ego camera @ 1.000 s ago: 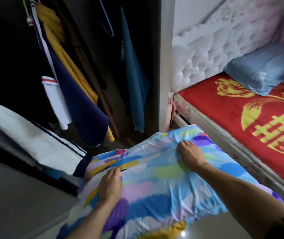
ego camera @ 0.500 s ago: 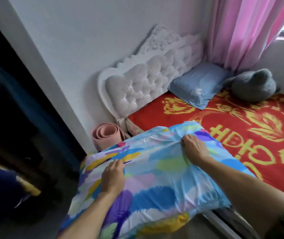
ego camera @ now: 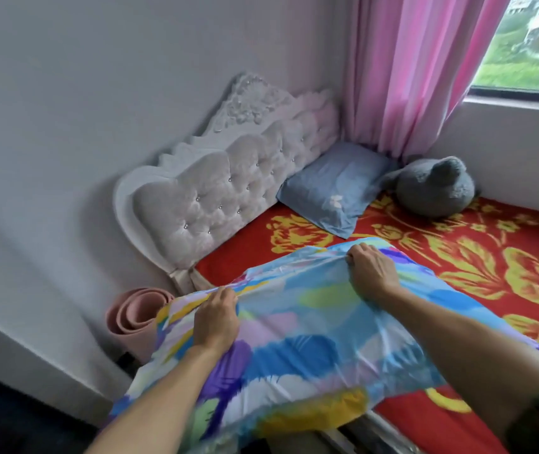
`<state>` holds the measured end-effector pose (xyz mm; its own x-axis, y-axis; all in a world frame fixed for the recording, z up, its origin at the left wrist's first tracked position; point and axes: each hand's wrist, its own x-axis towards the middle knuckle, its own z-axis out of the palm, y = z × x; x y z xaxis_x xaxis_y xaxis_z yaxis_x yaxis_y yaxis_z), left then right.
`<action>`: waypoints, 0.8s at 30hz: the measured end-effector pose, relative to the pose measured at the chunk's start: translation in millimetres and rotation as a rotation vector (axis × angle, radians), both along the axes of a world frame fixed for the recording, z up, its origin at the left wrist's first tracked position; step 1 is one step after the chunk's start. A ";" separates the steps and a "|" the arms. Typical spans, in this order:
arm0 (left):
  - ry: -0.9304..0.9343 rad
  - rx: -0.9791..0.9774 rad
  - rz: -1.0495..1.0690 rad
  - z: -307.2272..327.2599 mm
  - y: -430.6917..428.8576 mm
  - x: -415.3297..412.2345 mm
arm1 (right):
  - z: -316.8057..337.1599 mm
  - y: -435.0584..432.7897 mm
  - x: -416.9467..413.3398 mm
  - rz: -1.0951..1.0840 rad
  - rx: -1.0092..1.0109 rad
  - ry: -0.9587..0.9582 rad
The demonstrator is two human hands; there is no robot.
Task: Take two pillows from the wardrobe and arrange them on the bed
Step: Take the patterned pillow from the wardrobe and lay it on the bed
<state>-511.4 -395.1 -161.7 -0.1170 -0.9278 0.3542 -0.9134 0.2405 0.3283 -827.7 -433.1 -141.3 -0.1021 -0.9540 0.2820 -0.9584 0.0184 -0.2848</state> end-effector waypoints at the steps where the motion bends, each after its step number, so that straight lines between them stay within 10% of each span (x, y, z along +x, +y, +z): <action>1: -0.001 0.000 -0.004 -2.1 -22.9 0.0 | -2.6 -17.7 -0.2 -0.011 -0.001 -0.003; 24: -0.031 0.066 -0.093 5.5 -392.0 60.0 | 10.2 -384.7 61.2 -0.083 0.103 -0.014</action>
